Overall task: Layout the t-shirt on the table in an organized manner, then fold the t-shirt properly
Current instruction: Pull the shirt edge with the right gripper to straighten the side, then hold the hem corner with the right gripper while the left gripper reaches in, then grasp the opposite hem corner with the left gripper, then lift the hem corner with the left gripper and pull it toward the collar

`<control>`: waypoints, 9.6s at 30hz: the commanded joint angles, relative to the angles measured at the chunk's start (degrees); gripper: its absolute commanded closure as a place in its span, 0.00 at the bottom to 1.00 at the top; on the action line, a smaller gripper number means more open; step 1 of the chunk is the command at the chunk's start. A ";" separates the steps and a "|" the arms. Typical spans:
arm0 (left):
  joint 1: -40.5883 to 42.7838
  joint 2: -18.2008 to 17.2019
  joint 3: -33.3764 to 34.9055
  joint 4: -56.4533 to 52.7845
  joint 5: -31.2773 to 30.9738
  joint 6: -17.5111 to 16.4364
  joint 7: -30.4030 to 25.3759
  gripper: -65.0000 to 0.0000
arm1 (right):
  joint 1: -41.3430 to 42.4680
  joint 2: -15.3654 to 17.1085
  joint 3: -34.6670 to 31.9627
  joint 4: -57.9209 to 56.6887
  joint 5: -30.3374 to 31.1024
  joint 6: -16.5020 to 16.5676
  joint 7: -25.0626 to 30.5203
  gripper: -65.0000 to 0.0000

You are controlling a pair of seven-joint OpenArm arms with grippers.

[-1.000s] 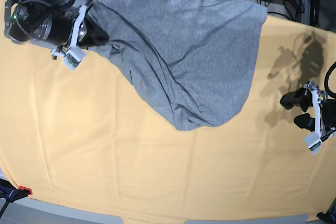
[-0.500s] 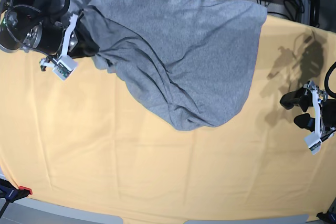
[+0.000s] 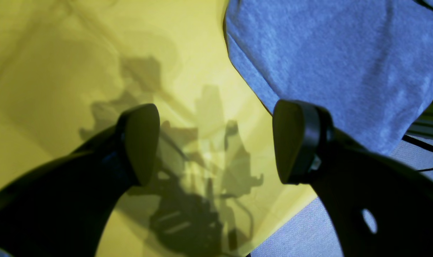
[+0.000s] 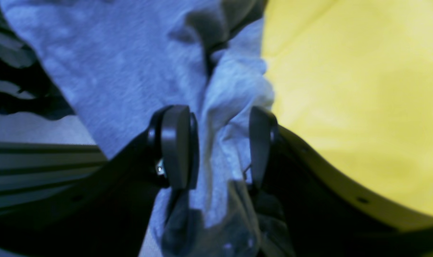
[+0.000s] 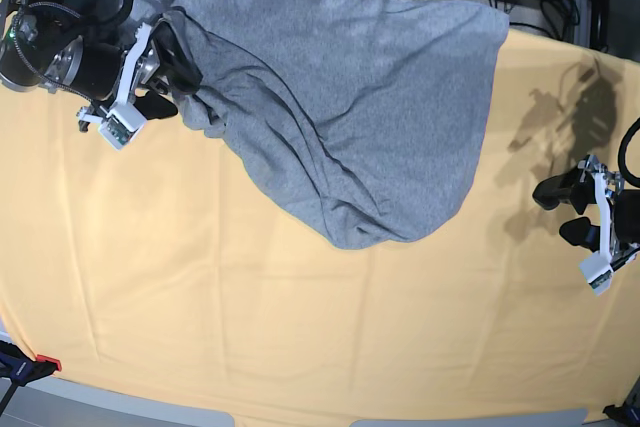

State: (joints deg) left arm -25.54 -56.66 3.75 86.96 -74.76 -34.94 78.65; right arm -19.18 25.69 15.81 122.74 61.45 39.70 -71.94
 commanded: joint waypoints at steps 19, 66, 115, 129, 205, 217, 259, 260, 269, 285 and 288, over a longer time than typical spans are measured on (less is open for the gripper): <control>-1.27 -1.42 -0.83 0.50 -0.87 0.31 -0.68 0.24 | -1.31 0.63 0.31 -0.31 -1.51 0.30 1.51 0.70; -0.04 -1.44 -0.83 0.50 0.00 0.26 -0.66 0.24 | 21.68 0.98 0.37 -7.91 -48.54 -23.17 15.80 1.00; -0.04 -1.42 -0.83 0.50 -0.04 0.31 -0.66 0.24 | 49.46 6.40 0.31 -73.59 -8.79 -2.08 7.54 0.48; -0.04 -1.42 -0.83 0.50 -0.66 0.24 -0.63 0.24 | 49.20 1.79 0.31 -79.52 -10.45 0.30 5.97 0.49; -0.02 21.16 -10.21 -7.98 26.58 13.99 -12.46 0.24 | 56.83 9.44 -6.34 -57.96 -39.21 -12.72 18.58 1.00; -0.04 33.46 -10.19 -18.95 30.75 12.94 -23.58 0.24 | 56.83 12.15 -6.34 -57.96 -39.19 -12.87 18.34 1.00; -16.20 31.67 -10.21 -32.54 1.84 -5.06 -2.49 1.00 | 56.15 11.13 -6.36 -57.96 -21.46 -3.87 13.97 1.00; -16.15 31.41 -10.21 -32.54 0.63 -5.06 -0.26 1.00 | 55.98 11.10 -6.36 -57.96 -20.65 -3.32 13.79 1.00; -10.36 31.12 -10.19 -32.54 -9.53 -0.94 1.35 1.00 | 53.92 7.80 -6.40 -57.96 -20.13 -4.33 0.66 1.00; -6.38 31.08 -3.41 -30.97 -10.24 2.51 1.35 1.00 | 49.18 11.23 -6.40 -57.96 -6.60 -0.09 -8.06 1.00; -6.38 30.64 2.29 -27.56 -10.24 2.03 1.35 1.00 | 49.18 12.28 -6.40 -57.96 -4.09 0.30 -8.06 1.00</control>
State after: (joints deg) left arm -30.09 -25.15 6.57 58.28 -83.18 -32.62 80.62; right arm 28.25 36.40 9.08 63.75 56.60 39.70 -80.60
